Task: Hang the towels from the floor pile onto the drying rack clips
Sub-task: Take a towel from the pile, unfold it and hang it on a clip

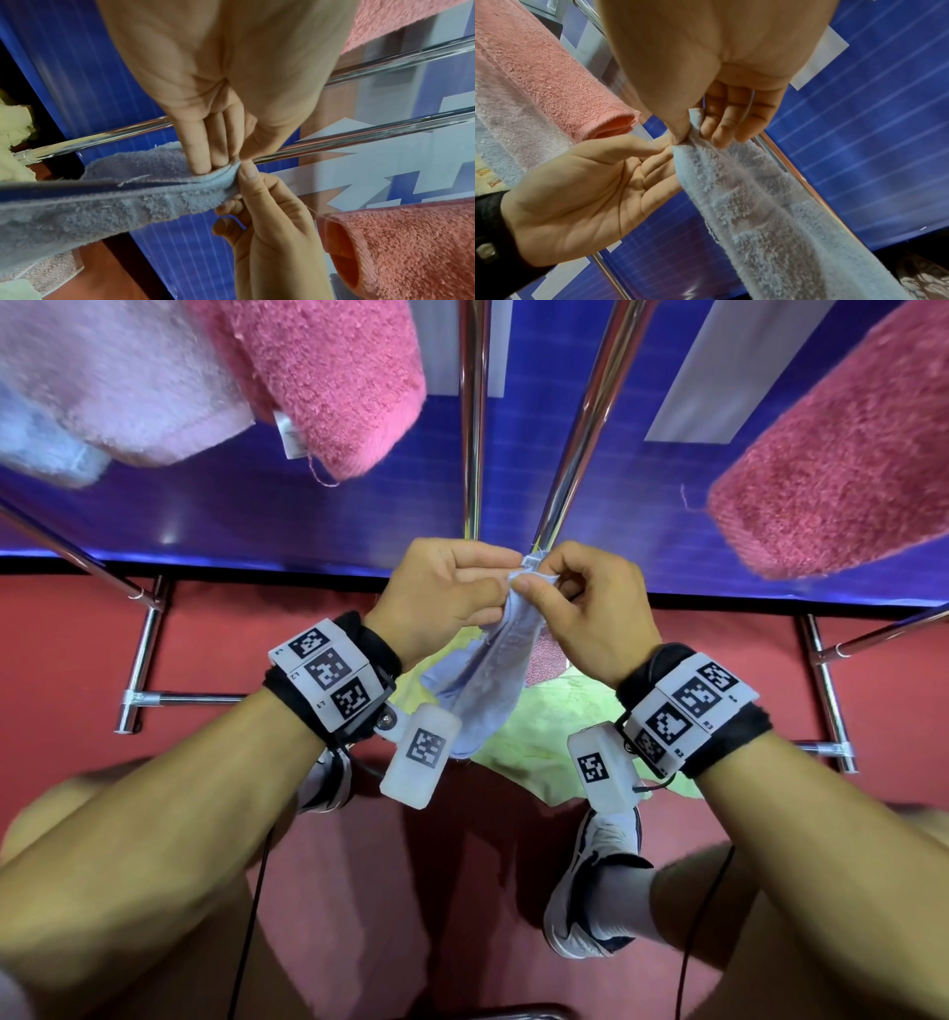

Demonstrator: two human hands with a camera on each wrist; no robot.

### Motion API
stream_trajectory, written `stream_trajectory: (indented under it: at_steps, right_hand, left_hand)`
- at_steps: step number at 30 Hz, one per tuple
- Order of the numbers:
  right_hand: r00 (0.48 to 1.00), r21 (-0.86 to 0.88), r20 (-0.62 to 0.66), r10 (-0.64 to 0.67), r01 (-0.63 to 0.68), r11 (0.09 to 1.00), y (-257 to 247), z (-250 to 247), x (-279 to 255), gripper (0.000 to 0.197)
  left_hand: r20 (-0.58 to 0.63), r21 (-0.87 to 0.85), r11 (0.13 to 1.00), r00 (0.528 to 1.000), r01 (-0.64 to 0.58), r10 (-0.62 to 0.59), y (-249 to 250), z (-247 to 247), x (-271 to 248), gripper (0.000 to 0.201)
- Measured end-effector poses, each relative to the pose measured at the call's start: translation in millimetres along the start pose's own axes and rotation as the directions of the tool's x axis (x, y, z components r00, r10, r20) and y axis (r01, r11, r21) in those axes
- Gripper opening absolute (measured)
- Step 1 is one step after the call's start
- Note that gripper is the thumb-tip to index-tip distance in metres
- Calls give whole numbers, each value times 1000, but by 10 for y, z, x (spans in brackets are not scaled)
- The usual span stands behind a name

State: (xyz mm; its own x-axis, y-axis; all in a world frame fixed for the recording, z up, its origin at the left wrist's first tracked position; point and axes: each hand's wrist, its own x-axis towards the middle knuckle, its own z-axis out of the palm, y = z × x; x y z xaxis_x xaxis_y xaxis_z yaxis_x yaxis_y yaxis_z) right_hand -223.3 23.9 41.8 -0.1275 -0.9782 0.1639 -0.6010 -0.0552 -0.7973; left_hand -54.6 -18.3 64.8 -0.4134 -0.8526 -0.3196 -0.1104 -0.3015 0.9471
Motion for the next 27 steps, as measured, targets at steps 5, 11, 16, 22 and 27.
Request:
stream_trajectory:
  at_steps: [5,11,16,22,27]
  right_hand:
    - [999,37,10,42,-42,998,8,-3,1,25]
    - [997,38,79,18,-21,999,-1,-17,-13,24]
    - [994,42,110,15,-20,999,-15,-72,-17,16]
    - [942,-216,333,39,36,976,194,-125,-60,28]
    - [959,-339,284,19,81,937,301,-220,-83,35]
  left_hand:
    - [12,76,996,999,-42,41,-18,-32,-2,29]
    - [9,107,992,997,-71,71,7,-93,5,20]
    - [52,106,987,992,-119,114,43,-127,-1,18]
    - [4,84,975,978,-207,208,18,-250,55,17]
    - [-139,77,978,969,-192,202,-47,-442,104,16]
